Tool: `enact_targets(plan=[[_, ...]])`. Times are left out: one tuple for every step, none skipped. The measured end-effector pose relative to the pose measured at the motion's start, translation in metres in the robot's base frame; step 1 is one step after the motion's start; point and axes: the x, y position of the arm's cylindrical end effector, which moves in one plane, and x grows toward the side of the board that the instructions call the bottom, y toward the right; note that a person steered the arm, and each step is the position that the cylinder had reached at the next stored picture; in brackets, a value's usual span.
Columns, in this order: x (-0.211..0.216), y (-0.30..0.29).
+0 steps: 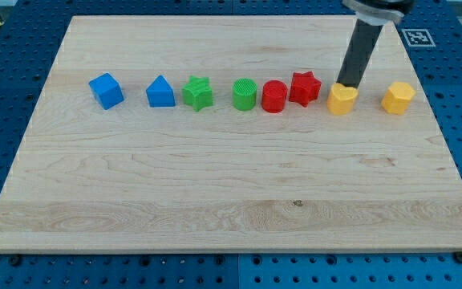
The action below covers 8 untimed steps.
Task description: Place the yellow heart below the green circle vertically
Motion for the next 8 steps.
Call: enact_targets(plan=[[0.034,-0.002],[0.059,-0.007],[0.079,-0.008],[0.093,-0.005],[0.1,-0.008],[0.1,-0.041],[0.1,-0.081],[0.1,-0.112]])
